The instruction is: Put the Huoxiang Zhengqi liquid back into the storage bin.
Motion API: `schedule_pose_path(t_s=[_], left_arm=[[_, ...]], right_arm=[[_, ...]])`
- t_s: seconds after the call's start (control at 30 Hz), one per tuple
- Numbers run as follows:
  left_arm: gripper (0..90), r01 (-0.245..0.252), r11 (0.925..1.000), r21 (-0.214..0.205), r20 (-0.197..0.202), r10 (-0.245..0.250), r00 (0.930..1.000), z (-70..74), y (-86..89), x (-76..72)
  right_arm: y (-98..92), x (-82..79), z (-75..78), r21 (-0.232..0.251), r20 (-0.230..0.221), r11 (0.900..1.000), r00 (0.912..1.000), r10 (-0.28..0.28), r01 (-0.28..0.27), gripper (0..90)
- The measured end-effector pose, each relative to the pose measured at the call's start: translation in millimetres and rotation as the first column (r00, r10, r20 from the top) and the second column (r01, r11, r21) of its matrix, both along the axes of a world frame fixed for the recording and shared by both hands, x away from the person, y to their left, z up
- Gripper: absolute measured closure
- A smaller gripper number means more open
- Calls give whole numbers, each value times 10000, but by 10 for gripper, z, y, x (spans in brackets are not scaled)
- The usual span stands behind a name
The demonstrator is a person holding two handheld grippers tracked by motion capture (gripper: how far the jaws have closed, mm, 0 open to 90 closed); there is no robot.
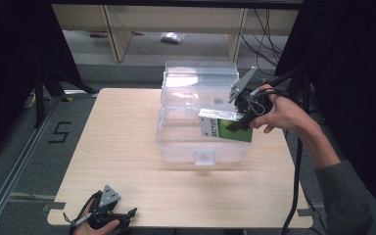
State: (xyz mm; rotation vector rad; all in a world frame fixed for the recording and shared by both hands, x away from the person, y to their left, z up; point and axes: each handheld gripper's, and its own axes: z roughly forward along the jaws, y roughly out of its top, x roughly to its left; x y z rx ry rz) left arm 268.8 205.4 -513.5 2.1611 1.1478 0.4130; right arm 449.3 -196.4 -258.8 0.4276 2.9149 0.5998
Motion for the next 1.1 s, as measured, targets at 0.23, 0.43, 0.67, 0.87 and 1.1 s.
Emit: schedule_pose_path(t_s=[0.23, 0.43, 0.67, 0.87, 1.1], left_arm=[[153, -34, 10000, 53, 77, 34, 10000, 1, 12, 8], [153, -95, 9998, -179, 46, 96, 9999, -15, 14, 7], [153, -72, 9999, -138, 54, 73, 10000, -2, 17, 1], [153, -211, 9996, -193, 108, 213, 9997, -11, 11, 4], [153, -196, 9996, -191, 87, 198, 9998, -5, 20, 0]], right_arm=[[4, 265, -115, 23, -174, 9999, 9998, -110, 110, 651], [14, 398, -251, 129, -175, 9999, 9998, 31, -29, 651], [-37, 533, -449, 102, -472, 9999, 9988, -99, 104, 651], [-61, 657, -629, 69, -595, 9997, 9980, -211, 215, 651], [-63, 747, -761, 42, -678, 9996, 9973, -275, 279, 650]])
